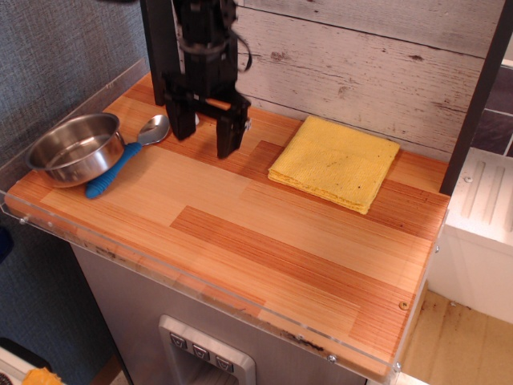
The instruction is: Place the pot tilted against the wall on the spoon.
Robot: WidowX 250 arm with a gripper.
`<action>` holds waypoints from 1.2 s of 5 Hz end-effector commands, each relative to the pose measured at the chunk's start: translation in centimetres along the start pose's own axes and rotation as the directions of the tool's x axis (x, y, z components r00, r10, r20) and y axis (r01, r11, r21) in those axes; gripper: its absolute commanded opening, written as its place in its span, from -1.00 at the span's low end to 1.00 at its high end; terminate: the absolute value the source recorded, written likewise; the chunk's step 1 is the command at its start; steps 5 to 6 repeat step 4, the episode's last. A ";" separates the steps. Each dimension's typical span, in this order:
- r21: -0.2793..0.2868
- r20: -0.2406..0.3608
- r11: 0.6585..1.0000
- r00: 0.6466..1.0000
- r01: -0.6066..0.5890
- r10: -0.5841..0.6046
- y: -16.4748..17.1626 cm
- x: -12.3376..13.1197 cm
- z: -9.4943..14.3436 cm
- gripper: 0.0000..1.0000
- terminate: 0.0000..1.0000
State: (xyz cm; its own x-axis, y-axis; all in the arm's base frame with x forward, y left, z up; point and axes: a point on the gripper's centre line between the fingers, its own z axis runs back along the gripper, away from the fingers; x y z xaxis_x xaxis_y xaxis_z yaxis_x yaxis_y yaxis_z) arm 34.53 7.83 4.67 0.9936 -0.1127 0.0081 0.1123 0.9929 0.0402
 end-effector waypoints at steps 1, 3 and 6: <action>0.046 0.093 0.999 0.996 0.003 -0.007 -1.5 -2.8 5.0 1.00 -1.00; 0.055 0.119 0.998 0.993 -0.013 0.006 -3.0 -2.6 5.4 1.00 -1.00; 0.055 0.119 0.998 0.993 -0.013 0.006 -3.0 -2.6 5.4 1.00 1.00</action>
